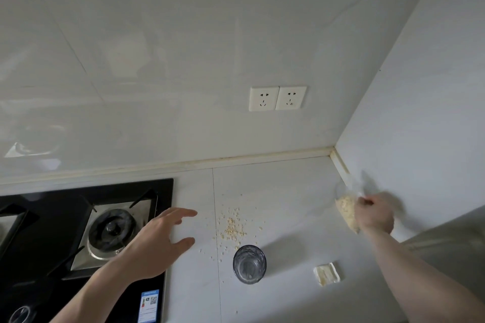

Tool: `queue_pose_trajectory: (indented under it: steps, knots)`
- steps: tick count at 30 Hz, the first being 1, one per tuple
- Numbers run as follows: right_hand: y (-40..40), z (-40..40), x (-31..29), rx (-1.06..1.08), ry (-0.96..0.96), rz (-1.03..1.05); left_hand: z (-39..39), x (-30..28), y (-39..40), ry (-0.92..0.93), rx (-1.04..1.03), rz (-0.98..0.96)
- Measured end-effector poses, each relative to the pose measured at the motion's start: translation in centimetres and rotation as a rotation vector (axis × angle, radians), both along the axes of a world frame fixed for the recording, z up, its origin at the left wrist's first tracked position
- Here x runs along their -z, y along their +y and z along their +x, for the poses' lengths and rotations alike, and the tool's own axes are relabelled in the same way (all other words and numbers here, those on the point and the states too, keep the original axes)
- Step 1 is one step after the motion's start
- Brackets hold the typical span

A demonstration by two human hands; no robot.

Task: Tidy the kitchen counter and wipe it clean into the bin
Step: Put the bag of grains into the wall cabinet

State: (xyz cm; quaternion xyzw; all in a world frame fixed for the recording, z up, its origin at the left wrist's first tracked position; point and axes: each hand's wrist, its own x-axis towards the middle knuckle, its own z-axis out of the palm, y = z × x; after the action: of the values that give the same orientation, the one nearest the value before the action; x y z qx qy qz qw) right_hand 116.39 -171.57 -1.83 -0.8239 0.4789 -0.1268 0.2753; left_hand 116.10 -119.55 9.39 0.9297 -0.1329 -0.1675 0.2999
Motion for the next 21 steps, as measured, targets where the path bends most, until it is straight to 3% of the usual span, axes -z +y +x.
queue_pose_trajectory:
  steps: [8,16,21]
  knots:
    - [5.9,0.9,-0.5,-0.311,-0.288,-0.081,-1.2,0.0,0.5,0.014,-0.029,-0.007]
    - [10.9,3.6,-2.1,-0.607,-0.344,-0.023,-3.1,0.7,2.0,0.034,-0.082,-0.020]
    - [13.8,4.0,-3.1,-0.686,-0.331,-0.005,-4.4,1.0,3.4,0.025,-0.111,-0.027]
